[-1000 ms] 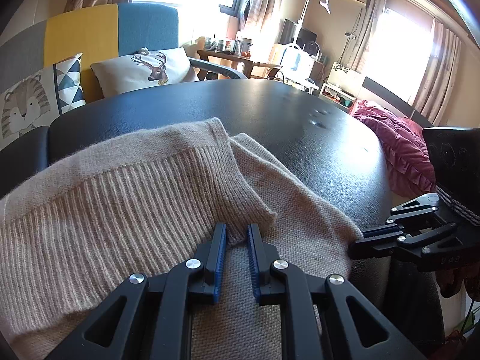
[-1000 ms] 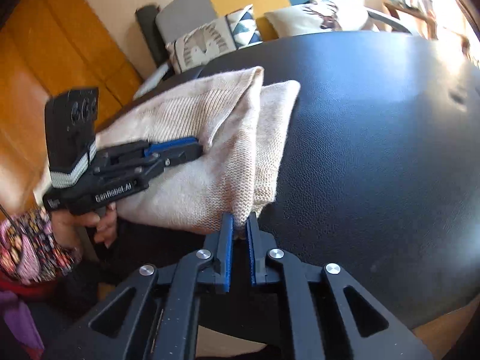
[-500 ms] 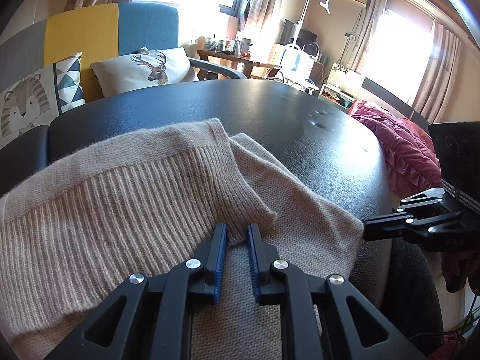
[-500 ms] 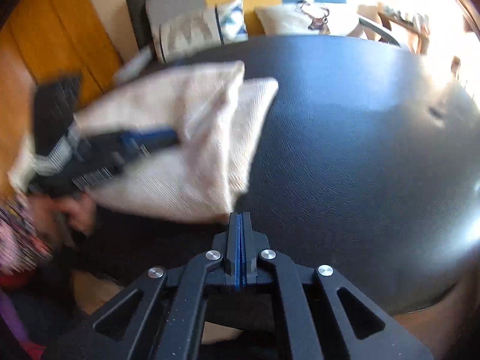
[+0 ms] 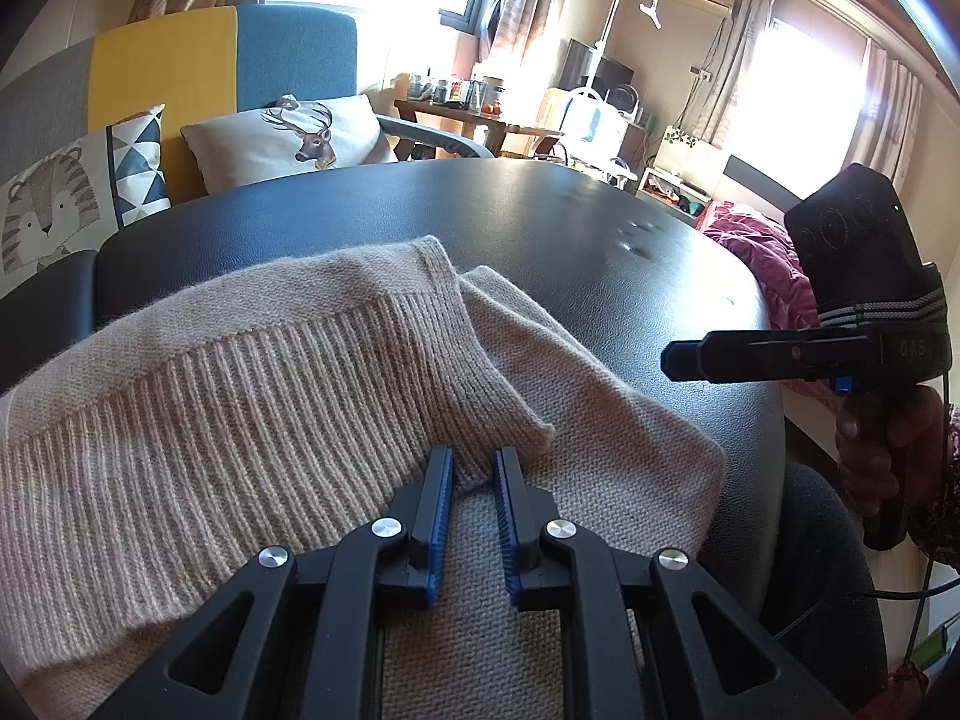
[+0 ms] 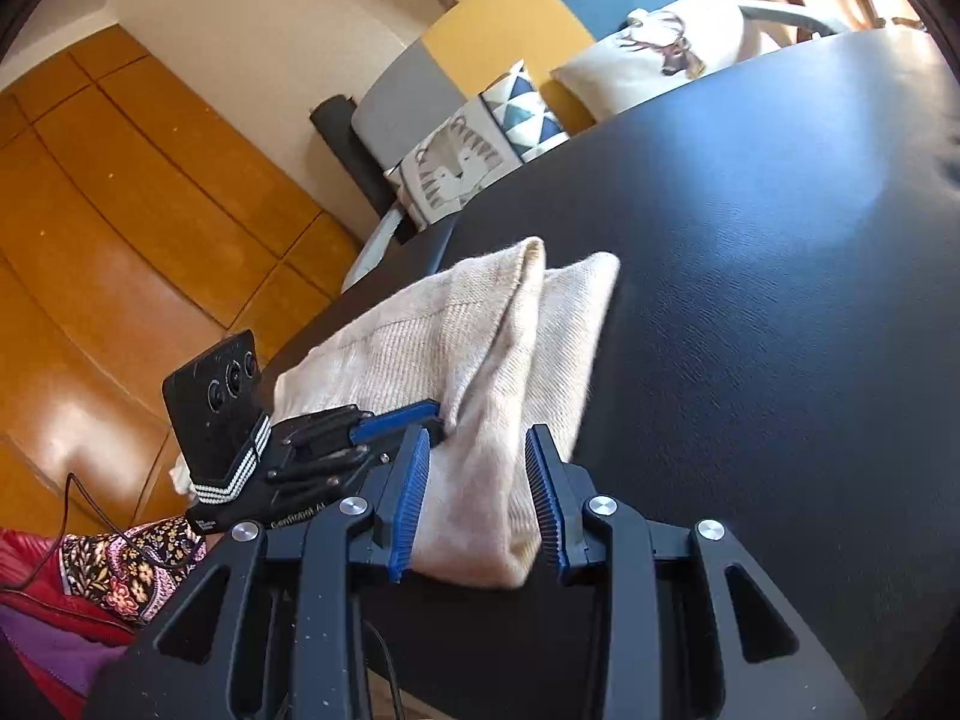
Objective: Fold clothes
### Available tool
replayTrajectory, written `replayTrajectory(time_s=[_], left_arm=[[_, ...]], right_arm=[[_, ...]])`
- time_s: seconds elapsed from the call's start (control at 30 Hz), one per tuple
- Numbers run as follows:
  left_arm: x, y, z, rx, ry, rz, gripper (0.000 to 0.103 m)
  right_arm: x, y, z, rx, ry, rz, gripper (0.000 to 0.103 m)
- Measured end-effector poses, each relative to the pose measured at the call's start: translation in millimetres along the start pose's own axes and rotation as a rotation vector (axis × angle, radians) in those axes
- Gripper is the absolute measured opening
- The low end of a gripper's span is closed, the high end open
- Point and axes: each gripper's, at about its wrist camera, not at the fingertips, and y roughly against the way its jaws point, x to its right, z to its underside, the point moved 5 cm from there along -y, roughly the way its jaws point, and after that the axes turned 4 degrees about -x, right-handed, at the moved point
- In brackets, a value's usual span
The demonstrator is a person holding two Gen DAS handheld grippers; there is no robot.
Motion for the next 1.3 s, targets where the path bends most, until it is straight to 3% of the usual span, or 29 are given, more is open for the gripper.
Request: replayTrajectory(time_s=[0.33,0.67,1.03,1.3], left_arm=[[-0.6,0.4,0.6,0.0,0.01,0.013,0.013],[-0.9,0.4,0.9,0.001,0.021,0.028,0.013],[-1.6,0.2,-0.1,0.001,0.024,0.033,0.013],[-1.7,0.3,0.2,0.002,0.025,0.035,0.013]], right_arm=[[13.0,-35.5,-17.9,-0.113,-0.015,-0.075,0.036],[10.9,-52.4,-8.2,-0.279,-0.006,-0.225,0.036],[22.3,-49.7,-20.5,-0.244,-0.043,-0.19,0.036],[25.3,-64.7,-32.9,-0.293,-0.086,-0.273,0.037]])
